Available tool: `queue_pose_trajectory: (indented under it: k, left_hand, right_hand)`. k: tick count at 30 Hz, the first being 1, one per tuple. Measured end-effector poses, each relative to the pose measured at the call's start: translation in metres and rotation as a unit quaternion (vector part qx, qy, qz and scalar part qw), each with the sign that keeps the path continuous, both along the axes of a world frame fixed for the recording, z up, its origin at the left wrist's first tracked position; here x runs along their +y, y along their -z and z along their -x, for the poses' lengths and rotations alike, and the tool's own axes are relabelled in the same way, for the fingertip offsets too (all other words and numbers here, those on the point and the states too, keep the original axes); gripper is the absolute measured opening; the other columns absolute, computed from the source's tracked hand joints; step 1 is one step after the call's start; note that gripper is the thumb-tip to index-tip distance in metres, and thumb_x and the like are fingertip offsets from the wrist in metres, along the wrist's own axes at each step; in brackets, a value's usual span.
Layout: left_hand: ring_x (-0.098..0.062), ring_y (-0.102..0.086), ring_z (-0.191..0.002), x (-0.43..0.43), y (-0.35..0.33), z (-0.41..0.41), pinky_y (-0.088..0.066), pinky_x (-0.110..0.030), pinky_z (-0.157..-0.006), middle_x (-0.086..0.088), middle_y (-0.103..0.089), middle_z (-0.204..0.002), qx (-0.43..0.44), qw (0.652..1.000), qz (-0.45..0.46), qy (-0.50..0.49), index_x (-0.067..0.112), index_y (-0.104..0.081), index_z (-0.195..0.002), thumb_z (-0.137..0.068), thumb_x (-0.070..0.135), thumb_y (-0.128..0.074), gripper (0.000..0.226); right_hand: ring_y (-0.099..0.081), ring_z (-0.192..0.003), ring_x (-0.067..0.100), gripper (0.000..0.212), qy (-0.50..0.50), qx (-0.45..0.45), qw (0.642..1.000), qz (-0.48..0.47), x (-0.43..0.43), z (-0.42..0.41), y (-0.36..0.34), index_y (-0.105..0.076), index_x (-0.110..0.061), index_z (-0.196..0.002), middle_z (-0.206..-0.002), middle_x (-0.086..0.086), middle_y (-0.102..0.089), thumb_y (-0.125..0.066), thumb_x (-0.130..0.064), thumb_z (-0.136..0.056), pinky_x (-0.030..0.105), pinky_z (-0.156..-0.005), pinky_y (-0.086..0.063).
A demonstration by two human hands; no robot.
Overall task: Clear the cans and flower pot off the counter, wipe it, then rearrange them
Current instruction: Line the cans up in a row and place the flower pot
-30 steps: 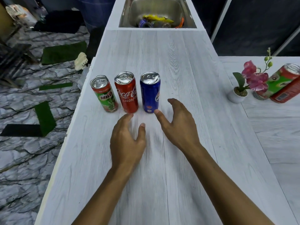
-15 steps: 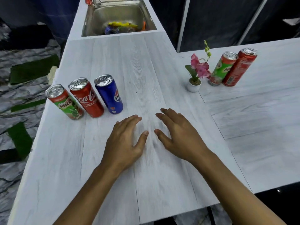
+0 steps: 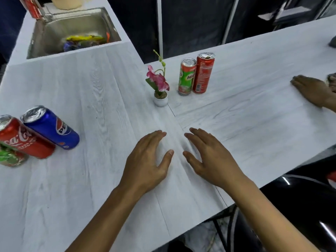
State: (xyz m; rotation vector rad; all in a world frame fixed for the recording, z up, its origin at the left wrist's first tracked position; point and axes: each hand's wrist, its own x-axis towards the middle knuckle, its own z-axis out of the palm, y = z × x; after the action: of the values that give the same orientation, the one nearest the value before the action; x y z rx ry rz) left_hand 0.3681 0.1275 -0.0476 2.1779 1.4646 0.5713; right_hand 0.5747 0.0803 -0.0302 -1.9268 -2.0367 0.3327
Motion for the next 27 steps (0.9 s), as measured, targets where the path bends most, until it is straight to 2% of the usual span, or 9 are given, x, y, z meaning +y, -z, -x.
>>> queue_pose_trajectory:
  k: [4, 9, 15, 17, 20, 24, 25, 27]
  left_hand:
    - [-0.003, -0.034, -0.145, 0.007, 0.000, -0.038, -0.011, -0.001, -0.097, 0.019, -0.039, -0.158, -0.009, 1.000, 0.008, 0.020, 0.042, -0.039, -0.151, -0.095, 0.061, -0.056, 0.061]
    - [-0.002, -0.039, -0.141, 0.024, -0.005, -0.077, -0.019, -0.004, -0.098, 0.019, -0.044, -0.155, -0.070, 0.997, 0.032, 0.019, 0.042, -0.042, -0.149, -0.094, 0.060, -0.060, 0.061]
    - [-0.005, -0.051, -0.132, 0.064, -0.018, -0.122, -0.047, -0.029, -0.107, 0.016, -0.055, -0.145, -0.182, 0.982, 0.054, -0.020, 0.034, -0.052, -0.143, -0.090, 0.059, -0.066, 0.061]
    - [-0.002, -0.053, -0.127, 0.080, -0.021, -0.136, -0.048, -0.026, -0.104, 0.015, -0.057, -0.143, -0.219, 0.973, 0.050, -0.055, 0.032, -0.053, -0.143, -0.090, 0.055, -0.069, 0.060]
    - [-0.005, -0.050, -0.129, 0.102, -0.021, -0.155, -0.042, -0.018, -0.098, 0.011, -0.054, -0.147, -0.249, 0.963, 0.030, -0.103, 0.030, -0.048, -0.145, -0.088, 0.054, -0.072, 0.066]
    - [-0.002, -0.043, -0.127, 0.124, -0.018, -0.175, -0.037, -0.018, -0.097, 0.008, -0.046, -0.153, -0.260, 0.953, 0.013, -0.152, 0.026, -0.037, -0.153, -0.090, 0.047, -0.073, 0.075]
    - [0.000, -0.041, -0.124, 0.129, -0.016, -0.179, -0.036, -0.014, -0.095, 0.008, -0.045, -0.154, -0.260, 0.952, 0.011, -0.161, 0.026, -0.036, -0.153, -0.091, 0.045, -0.073, 0.075]
    - [0.004, -0.039, -0.120, 0.139, -0.014, -0.186, -0.032, 0.003, -0.084, 0.007, -0.044, -0.153, -0.255, 0.951, 0.003, -0.178, 0.025, -0.035, -0.154, -0.092, 0.042, -0.073, 0.075]
  right_hand:
    - [-0.036, -0.147, 0.021, 0.057, 0.035, 0.016, 0.999, -0.010, 0.001, -0.033, 0.002, -0.047, -0.018, -0.150, -0.160, 0.002, -0.041, -0.059, -0.042, -0.100, 0.035, -0.118, -0.029]
    - [-0.036, -0.146, 0.013, 0.065, 0.080, 0.080, 0.994, -0.009, 0.017, -0.070, 0.003, -0.040, -0.022, -0.154, -0.161, -0.005, -0.038, -0.056, -0.051, -0.099, 0.024, -0.112, -0.030]
    - [-0.047, -0.139, 0.012, 0.070, 0.133, 0.198, 0.970, -0.037, 0.060, -0.101, -0.003, -0.042, -0.025, -0.152, -0.153, -0.004, -0.050, -0.062, -0.056, -0.093, 0.030, -0.109, -0.039]
    - [-0.051, -0.135, 0.012, 0.070, 0.143, 0.219, 0.964, -0.051, 0.078, -0.109, -0.004, -0.044, -0.023, -0.151, -0.150, -0.003, -0.053, -0.065, -0.055, -0.092, 0.031, -0.108, -0.043]
    - [-0.053, -0.132, 0.012, 0.072, 0.153, 0.239, 0.957, -0.061, 0.107, -0.122, -0.003, -0.045, -0.022, -0.150, -0.148, -0.003, -0.055, -0.067, -0.055, -0.091, 0.032, -0.106, -0.046]
    - [-0.054, -0.131, 0.013, 0.075, 0.157, 0.262, 0.950, -0.070, 0.142, -0.133, -0.001, -0.044, -0.020, -0.151, -0.148, -0.002, -0.055, -0.069, -0.054, -0.090, 0.030, -0.104, -0.046]
    - [-0.054, -0.131, 0.013, 0.076, 0.157, 0.268, 0.948, -0.069, 0.150, -0.135, 0.000, -0.044, -0.019, -0.151, -0.149, -0.001, -0.054, -0.070, -0.054, -0.089, 0.032, -0.105, -0.046]
    - [-0.054, -0.132, 0.015, 0.077, 0.155, 0.272, 0.948, -0.065, 0.165, -0.138, 0.002, -0.043, -0.018, -0.152, -0.150, 0.000, -0.053, -0.071, -0.053, -0.089, 0.035, -0.107, -0.047]
